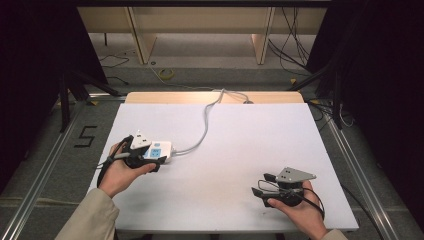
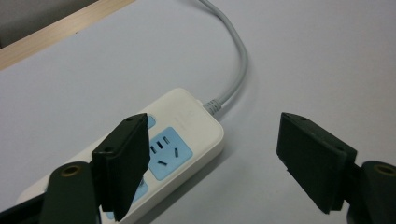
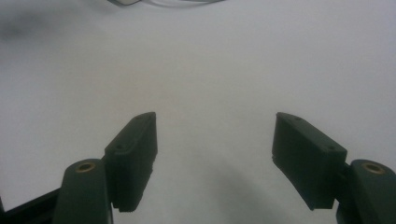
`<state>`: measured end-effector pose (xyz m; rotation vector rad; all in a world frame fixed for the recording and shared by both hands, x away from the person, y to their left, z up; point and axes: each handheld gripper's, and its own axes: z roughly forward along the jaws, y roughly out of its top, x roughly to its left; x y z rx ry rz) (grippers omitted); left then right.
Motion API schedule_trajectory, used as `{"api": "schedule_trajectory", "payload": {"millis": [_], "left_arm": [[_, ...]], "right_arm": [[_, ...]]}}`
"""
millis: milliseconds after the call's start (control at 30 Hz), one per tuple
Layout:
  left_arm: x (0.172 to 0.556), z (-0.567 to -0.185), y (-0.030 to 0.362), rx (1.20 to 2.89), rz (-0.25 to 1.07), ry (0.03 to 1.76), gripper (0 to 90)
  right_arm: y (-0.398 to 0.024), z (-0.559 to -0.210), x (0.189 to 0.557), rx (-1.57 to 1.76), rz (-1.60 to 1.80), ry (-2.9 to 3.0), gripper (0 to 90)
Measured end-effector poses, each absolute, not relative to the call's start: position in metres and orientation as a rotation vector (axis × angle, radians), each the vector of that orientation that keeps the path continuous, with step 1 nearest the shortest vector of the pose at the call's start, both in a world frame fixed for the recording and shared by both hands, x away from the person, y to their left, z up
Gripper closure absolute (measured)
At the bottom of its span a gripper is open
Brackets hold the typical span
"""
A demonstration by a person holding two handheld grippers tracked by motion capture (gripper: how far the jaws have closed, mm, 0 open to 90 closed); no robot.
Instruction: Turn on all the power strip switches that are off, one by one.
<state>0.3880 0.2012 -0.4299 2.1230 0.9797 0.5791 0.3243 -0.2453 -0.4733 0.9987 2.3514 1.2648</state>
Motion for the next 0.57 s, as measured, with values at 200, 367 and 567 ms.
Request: {"api": "schedule_trajectory", "payload": {"millis": [200, 367, 567], "left_arm": [[0.365, -0.453, 0.202, 2.122, 0.570, 0.934, 23.2], [0.345, -0.468, 0.204, 2.105, 0.549, 0.909, 21.9], [0.336, -0.473, 0.199, 2.105, 0.550, 0.910, 19.6]], "right_arm": [[-0.245, -0.474, 0.324, 0.998, 1.266, 2.352, 31.9], [-0.245, -0.474, 0.325, 1.001, 1.268, 2.352, 31.9], [-0.246, -0.474, 0.325, 1.002, 1.269, 2.347, 31.8]]}}
